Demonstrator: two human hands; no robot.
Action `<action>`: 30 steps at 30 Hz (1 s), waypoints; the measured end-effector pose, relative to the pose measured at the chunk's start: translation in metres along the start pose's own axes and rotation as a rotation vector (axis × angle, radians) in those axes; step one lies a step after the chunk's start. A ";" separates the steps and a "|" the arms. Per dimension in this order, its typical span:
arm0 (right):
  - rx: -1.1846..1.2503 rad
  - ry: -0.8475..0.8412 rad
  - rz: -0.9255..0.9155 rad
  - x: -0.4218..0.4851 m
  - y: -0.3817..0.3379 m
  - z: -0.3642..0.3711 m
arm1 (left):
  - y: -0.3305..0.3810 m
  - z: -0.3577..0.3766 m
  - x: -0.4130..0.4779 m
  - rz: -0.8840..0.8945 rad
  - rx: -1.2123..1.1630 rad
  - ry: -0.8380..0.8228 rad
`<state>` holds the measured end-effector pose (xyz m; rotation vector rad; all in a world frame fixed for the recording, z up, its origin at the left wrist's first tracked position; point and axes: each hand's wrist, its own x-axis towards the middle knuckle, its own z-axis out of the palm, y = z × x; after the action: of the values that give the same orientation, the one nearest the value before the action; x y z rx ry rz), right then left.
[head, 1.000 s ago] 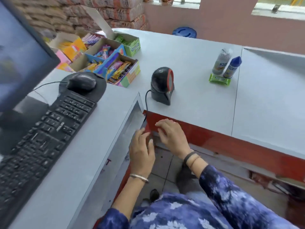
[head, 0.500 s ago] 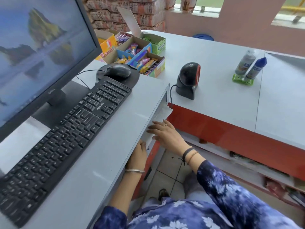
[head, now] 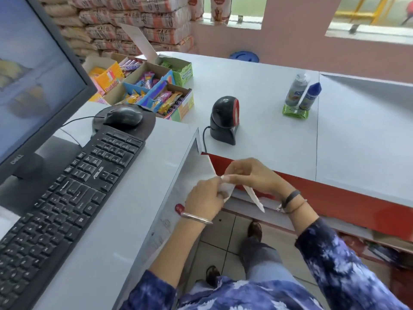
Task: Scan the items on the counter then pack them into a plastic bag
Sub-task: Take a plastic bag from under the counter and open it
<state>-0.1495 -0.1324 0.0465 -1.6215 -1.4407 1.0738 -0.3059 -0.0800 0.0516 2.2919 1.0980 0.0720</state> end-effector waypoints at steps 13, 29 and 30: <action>0.054 0.307 0.073 0.006 -0.021 -0.279 | 0.180 -0.072 0.237 0.208 -0.585 0.083; -0.779 1.037 -0.183 0.157 -0.008 -0.389 | 0.265 -0.050 0.428 -0.049 -1.459 -0.120; -0.745 0.991 -0.119 0.166 0.009 -0.387 | 0.259 -0.043 0.437 -0.060 -1.451 -0.134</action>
<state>0.2137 0.0387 0.1745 -2.0569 -1.2136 -0.4340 0.1494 0.1330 0.1382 0.9309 0.6294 0.4960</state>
